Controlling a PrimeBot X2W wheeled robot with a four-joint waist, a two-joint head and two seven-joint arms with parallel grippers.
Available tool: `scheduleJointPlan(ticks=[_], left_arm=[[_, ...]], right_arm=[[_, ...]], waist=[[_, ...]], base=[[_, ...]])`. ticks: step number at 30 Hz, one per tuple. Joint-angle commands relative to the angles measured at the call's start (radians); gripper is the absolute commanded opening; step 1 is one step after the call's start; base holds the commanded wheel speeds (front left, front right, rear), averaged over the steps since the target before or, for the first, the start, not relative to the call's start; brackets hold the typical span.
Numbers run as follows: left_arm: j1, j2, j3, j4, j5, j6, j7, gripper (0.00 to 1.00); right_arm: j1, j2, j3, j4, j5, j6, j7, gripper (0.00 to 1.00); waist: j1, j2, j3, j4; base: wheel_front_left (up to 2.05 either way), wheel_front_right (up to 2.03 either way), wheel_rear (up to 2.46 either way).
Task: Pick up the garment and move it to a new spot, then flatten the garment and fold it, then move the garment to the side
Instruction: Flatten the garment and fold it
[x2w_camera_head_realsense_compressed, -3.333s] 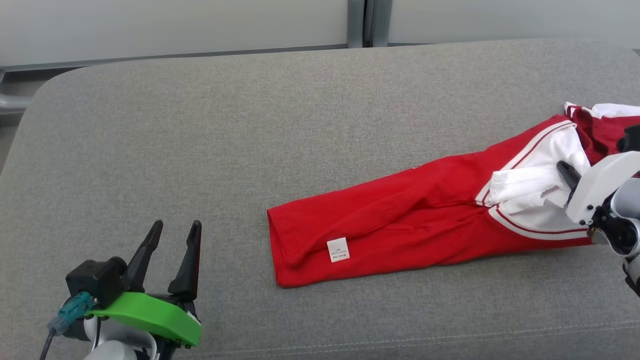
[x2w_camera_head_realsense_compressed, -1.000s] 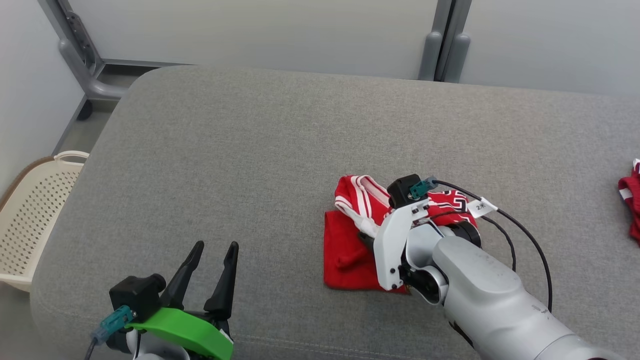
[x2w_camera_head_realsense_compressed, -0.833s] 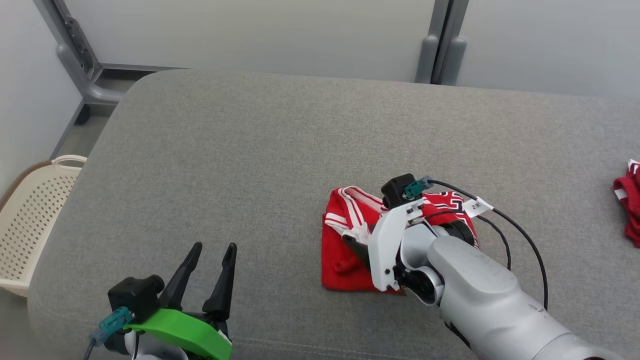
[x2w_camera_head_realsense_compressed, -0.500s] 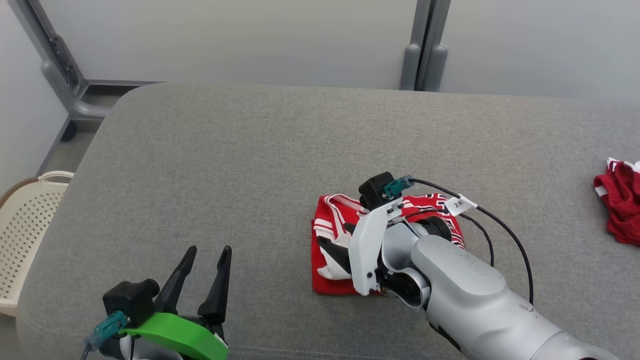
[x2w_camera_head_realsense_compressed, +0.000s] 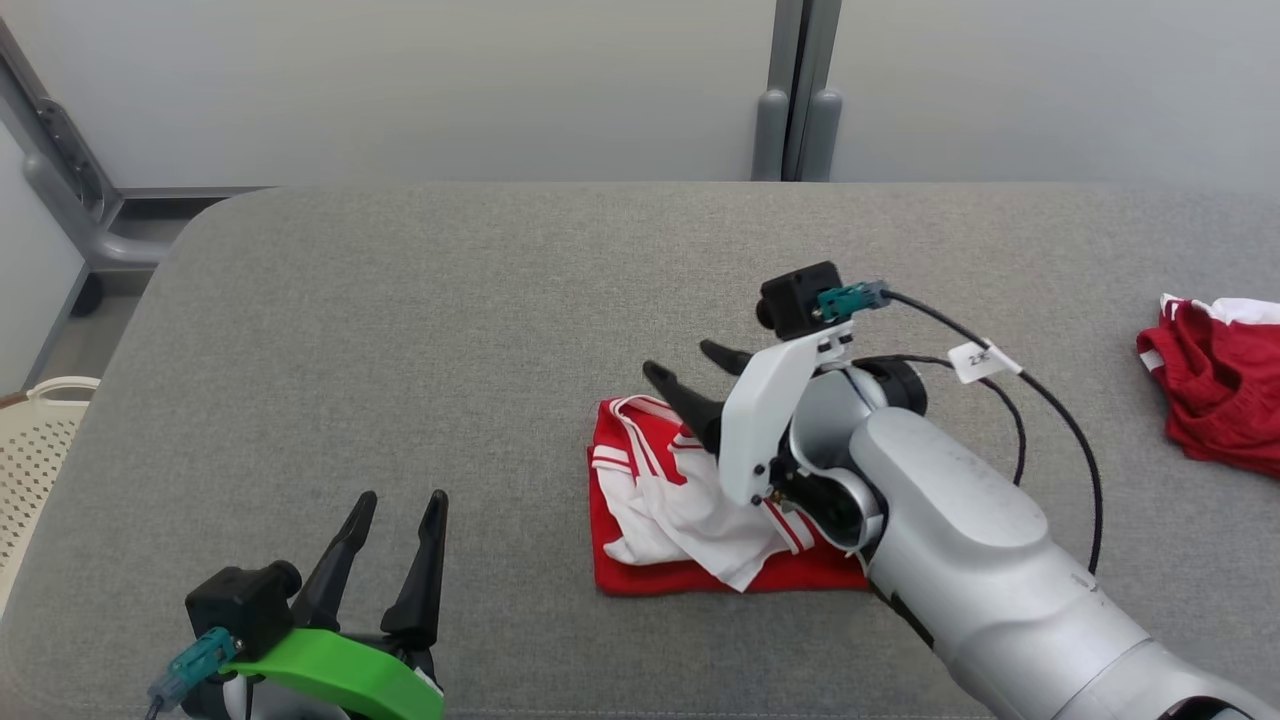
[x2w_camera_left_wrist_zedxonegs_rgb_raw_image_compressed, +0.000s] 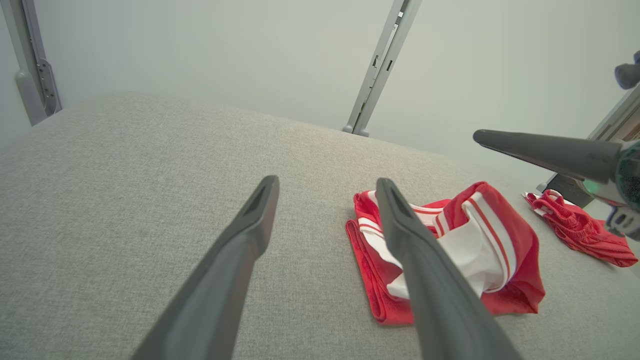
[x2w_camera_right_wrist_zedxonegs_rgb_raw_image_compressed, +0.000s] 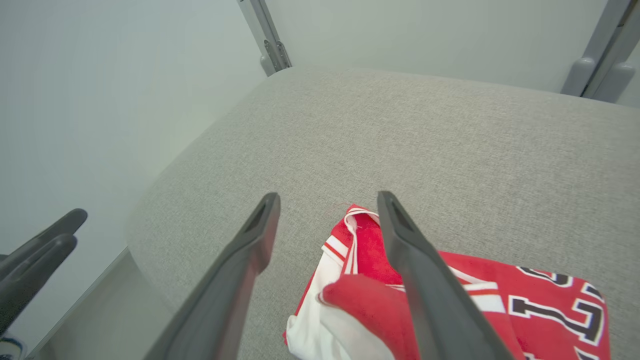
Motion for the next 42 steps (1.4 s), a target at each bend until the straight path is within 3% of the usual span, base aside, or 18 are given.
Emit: scheduleJointPlan(ticks=[1,6,7,8,9,13,29,42], left_arm=[[0.014,0.010,0.003,-0.006,0.000,0.004,-0.001,1.00],[0.013,0.014,0.001,-0.020,0.002,0.009,0.001,1.00],[0.012,0.014,0.000,-0.023,0.004,0.010,0.002,1.00],[0.011,0.014,-0.001,-0.025,0.005,0.012,0.003,1.00],[0.009,0.014,-0.002,-0.029,0.007,0.013,0.005,1.00],[-0.003,0.017,-0.006,-0.041,0.010,0.015,0.010,1.00],[-0.014,0.033,-0.007,-0.062,0.012,0.024,0.023,1.00],[-0.013,0.043,-0.016,-0.069,0.011,0.029,0.034,1.00]], right_arm=[[-0.011,-0.004,-0.029,0.007,-0.021,0.000,-0.014,1.00],[0.013,-0.031,-0.151,0.030,-0.092,0.000,-0.039,1.00],[0.019,-0.037,-0.174,0.036,-0.104,0.000,-0.044,0.95],[0.029,-0.041,-0.194,0.041,-0.114,0.000,-0.046,0.61],[0.037,-0.047,-0.215,0.047,-0.126,0.000,-0.052,0.40],[0.066,-0.063,-0.288,0.073,-0.166,0.000,-0.065,0.00],[0.204,-0.046,-0.346,0.064,-0.190,0.000,-0.075,0.00],[0.262,-0.013,-0.255,-0.005,-0.156,0.000,-0.049,0.00]], waist=[[0.0000,0.0000,0.003,-0.004],[0.0000,0.0000,0.014,-0.006],[0.0000,0.0000,0.017,-0.006],[0.0000,0.0000,0.020,-0.005],[0.0000,0.0000,0.023,-0.004],[0.0000,0.0000,0.036,0.003],[0.0000,0.0000,0.058,0.031],[0.0000,0.0000,0.050,0.041]], base=[[0.00,0.00,0.00],[0.00,0.00,0.00],[0.00,0.00,0.00],[0.00,0.00,0.00],[0.00,0.00,0.00],[0.00,0.00,0.00],[0.00,0.00,0.00],[0.00,0.00,0.00]])
